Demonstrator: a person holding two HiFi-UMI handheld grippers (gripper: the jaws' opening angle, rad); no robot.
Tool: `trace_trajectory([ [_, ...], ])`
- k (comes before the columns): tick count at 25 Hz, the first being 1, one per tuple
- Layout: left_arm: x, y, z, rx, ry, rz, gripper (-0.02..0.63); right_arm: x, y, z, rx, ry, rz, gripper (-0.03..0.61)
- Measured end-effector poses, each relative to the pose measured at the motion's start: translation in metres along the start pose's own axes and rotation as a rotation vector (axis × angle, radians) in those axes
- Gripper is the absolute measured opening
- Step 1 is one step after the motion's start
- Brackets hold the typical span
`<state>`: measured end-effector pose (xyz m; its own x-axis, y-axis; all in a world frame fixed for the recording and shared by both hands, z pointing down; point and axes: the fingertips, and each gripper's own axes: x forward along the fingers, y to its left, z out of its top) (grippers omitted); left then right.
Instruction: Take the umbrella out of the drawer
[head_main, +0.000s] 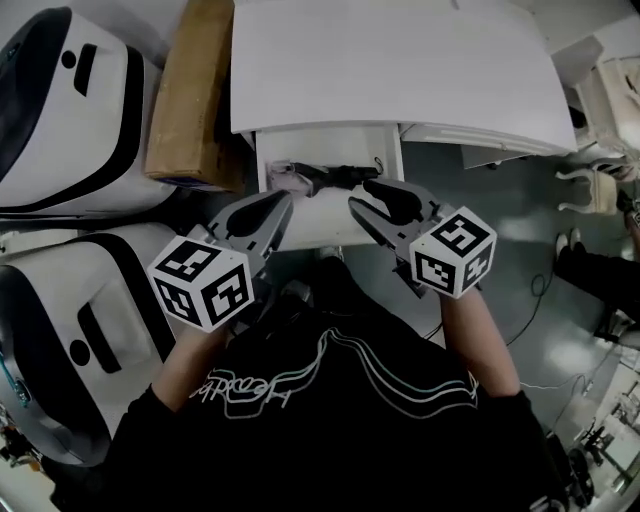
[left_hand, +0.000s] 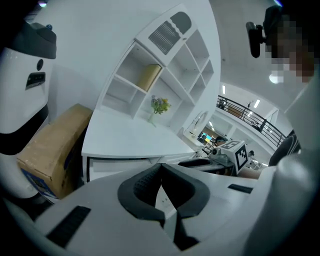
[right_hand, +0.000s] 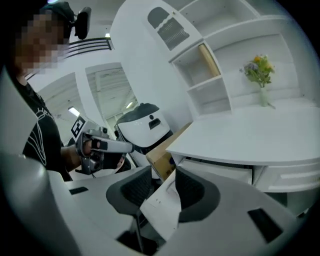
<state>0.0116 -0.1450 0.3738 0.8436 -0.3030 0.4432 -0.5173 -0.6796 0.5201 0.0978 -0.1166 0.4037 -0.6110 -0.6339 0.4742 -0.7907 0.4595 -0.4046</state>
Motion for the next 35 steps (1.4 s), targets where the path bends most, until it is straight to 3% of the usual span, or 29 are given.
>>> trace_trajectory([
  [8, 0.028, 0.032, 0.005, -0.094, -0.036, 0.139, 0.02, 0.061, -0.061, -0.041, -0.264, 0.317, 0.14, 0.218],
  [18, 0.041, 0.07, 0.001, -0.175, -0.055, 0.239, 0.02, 0.133, -0.101, -0.115, -0.634, 0.646, 0.214, 0.233],
  [29, 0.047, 0.091, -0.018, -0.23, -0.019, 0.274, 0.02, 0.186, -0.144, -0.176, -0.87, 0.835, 0.201, 0.236],
  [35, 0.039, 0.099, -0.026, -0.247, -0.005, 0.294, 0.02, 0.202, -0.154, -0.201, -0.932, 0.915, 0.189, 0.236],
])
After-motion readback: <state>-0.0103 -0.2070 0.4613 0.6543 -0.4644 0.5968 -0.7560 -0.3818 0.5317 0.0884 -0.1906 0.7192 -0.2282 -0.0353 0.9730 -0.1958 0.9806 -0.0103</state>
